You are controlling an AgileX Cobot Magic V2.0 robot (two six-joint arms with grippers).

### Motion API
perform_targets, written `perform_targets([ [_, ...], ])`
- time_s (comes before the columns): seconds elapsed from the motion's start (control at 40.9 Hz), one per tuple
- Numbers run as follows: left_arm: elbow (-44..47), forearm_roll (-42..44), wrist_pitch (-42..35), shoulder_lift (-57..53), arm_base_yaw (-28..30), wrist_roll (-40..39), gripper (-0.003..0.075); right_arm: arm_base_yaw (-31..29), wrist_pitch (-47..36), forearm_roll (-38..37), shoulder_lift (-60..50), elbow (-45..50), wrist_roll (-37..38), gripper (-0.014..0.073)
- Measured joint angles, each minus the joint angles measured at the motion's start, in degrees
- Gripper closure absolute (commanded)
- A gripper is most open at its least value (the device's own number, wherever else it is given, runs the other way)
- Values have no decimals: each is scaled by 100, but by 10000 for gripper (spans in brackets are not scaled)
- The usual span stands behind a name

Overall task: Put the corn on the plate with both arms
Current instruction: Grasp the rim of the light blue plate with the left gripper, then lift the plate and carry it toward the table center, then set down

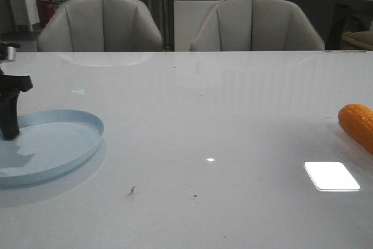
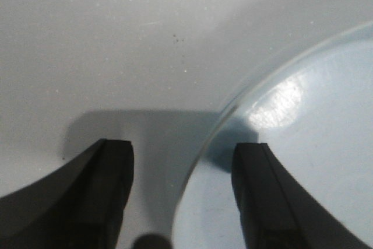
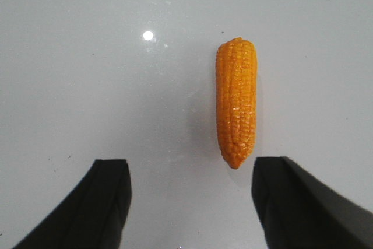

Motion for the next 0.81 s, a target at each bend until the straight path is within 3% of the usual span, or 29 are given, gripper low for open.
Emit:
perform_targets([
  [0.073,-22,13,37,24,-21,0,324,0,-8,0,0,0,0,46],
  [0.318,-41,35,96,59,-32,0,638,0,-8,0,0,0,0,46],
  [0.808,-504,-44,619,59,-35,19,624,0,-53,0,0,0,0,46],
])
